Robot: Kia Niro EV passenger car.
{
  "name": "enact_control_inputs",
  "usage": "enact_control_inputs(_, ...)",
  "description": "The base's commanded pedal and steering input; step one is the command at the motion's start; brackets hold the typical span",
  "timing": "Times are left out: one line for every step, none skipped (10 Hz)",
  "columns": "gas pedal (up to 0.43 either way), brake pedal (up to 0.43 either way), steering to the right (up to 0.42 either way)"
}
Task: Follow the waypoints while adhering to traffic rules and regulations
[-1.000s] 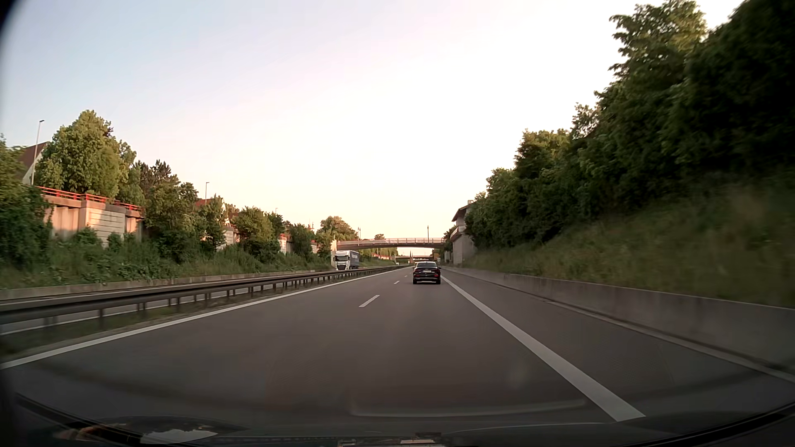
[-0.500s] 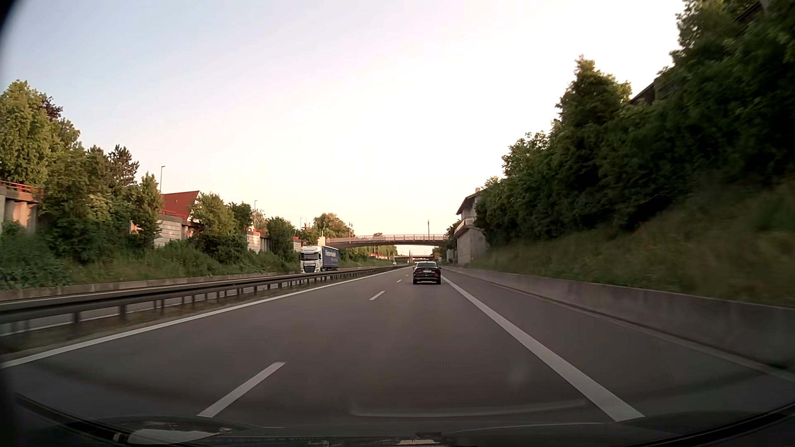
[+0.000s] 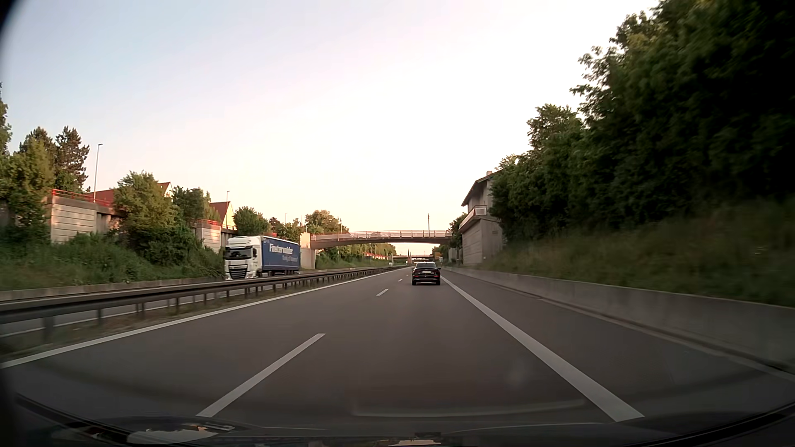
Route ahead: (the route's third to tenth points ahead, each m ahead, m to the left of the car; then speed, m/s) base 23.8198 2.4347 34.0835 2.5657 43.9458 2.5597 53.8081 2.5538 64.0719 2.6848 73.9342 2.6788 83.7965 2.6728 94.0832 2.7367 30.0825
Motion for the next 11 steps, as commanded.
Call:
enact_control_inputs(0.240,0.018,0.000)
enact_control_inputs(0.240,0.018,0.000)
enact_control_inputs(0.240,0.018,0.000)
enact_control_inputs(0.240,0.018,0.000)
enact_control_inputs(0.240,0.018,0.000)
enact_control_inputs(0.240,0.018,0.000)
enact_control_inputs(0.240,0.018,0.000)
enact_control_inputs(0.240,0.018,-0.001)
enact_control_inputs(0.240,0.018,-0.001)
enact_control_inputs(0.240,0.018,-0.001)
enact_control_inputs(0.240,0.018,-0.001)
